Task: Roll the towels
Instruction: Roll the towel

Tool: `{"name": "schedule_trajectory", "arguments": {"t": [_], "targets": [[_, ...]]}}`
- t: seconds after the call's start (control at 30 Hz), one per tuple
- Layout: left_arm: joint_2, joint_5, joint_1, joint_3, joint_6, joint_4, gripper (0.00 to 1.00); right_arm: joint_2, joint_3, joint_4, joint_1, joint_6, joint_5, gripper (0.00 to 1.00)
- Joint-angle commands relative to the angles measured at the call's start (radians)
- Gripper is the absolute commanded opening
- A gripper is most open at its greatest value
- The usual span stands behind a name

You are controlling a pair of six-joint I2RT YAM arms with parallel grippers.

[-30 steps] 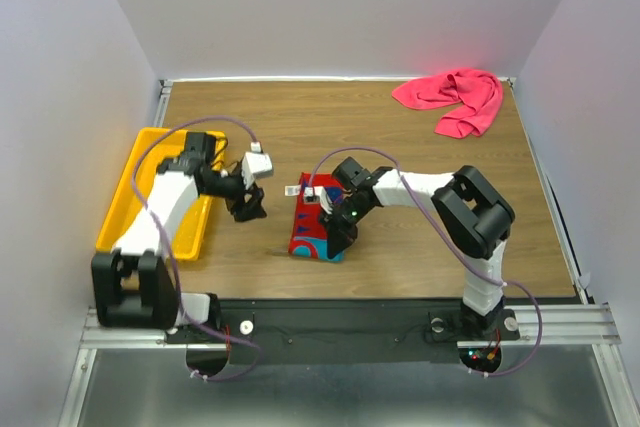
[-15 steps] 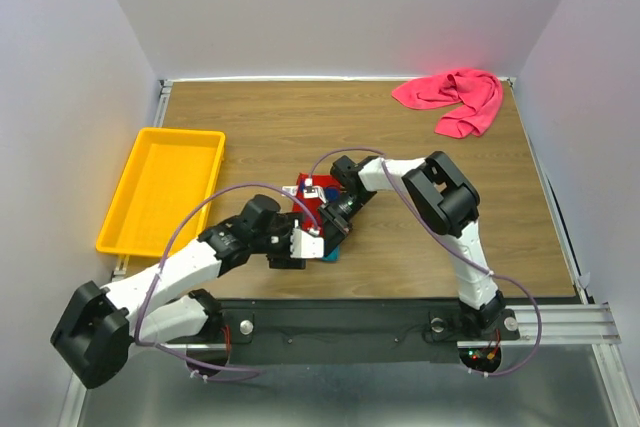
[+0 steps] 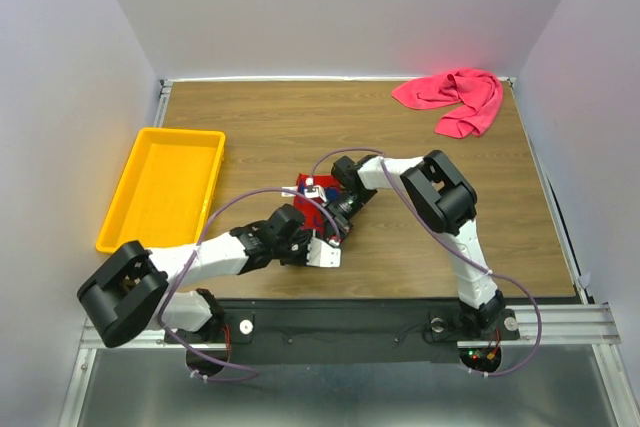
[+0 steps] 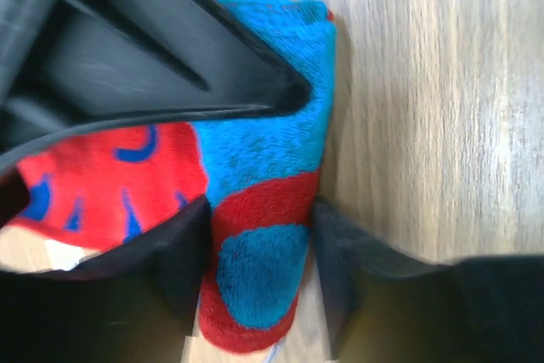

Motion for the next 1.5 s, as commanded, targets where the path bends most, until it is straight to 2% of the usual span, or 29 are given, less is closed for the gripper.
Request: {"name": "schedule_trajectory", "arguments": {"t": [0.0,0.03,0.07,0.13,0.17,0.27,0.33,0.37,0.4,0.6,0.83,0.87,0.9,1.03,1.17,1.23,1.47], "targets": [[0.045,-0.018,-0.003,0.028,-0.024,-0.033,0.34,-0.002,0.011,-0.037,-0.031,-0.019,-0.011,0.15],[0.045,-0.016,-0.003,0.031,-0.029,-0.067,0.28,-0.005,0.008,-0.036,-0.038,-0.017,-0.01,0.17],[0.039,-0.003,0.0,0.031,-0.035,-0.084,0.17,-0.008,0.003,-0.036,-0.055,-0.017,-0.002,0.2],[0.034,0.017,0.007,0.039,-0.05,-0.137,0.09,-0.031,-0.003,-0.033,-0.075,-0.004,0.013,0.24],[0.037,0.037,0.012,0.045,-0.065,-0.16,0.03,-0.038,-0.009,-0.025,-0.094,0.003,0.031,0.31],[0.07,0.115,0.056,0.088,-0.075,-0.245,0.0,-0.074,-0.015,-0.01,-0.135,0.035,0.044,0.4],[0.091,0.155,0.086,0.117,-0.061,-0.289,0.0,-0.1,-0.025,0.003,-0.149,0.061,0.051,0.55],[0.112,0.18,0.112,0.126,-0.049,-0.303,0.0,-0.11,-0.026,0.016,-0.16,0.067,0.059,0.69],[0.123,0.194,0.128,0.137,-0.037,-0.317,0.0,-0.12,-0.031,0.021,-0.164,0.073,0.062,0.74],[0.274,0.356,0.299,0.287,0.04,-0.467,0.0,-0.258,-0.074,0.118,-0.207,0.136,0.128,0.77],[0.578,0.614,0.464,0.557,0.138,-0.723,0.0,-0.516,-0.186,0.233,-0.212,0.027,0.278,0.8],[0.645,0.632,0.481,0.579,0.155,-0.754,0.0,-0.537,-0.21,0.263,-0.207,0.017,0.297,0.86],[0.675,0.645,0.492,0.602,0.163,-0.774,0.0,-0.561,-0.219,0.282,-0.201,0.009,0.353,0.96],[0.796,0.694,0.535,0.7,0.221,-0.889,0.01,-0.607,-0.238,0.332,-0.102,-0.066,0.537,0.97],[0.891,0.722,0.563,0.784,0.247,-0.946,0.04,-0.643,-0.313,0.502,0.052,-0.157,0.727,0.97],[0.913,0.72,0.567,0.809,0.258,-0.966,0.05,-0.649,-0.36,0.588,0.084,-0.198,0.754,0.97],[0.956,0.703,0.577,0.832,0.263,-0.972,0.08,-0.559,-0.381,0.717,0.196,-0.321,0.832,0.94]]}}
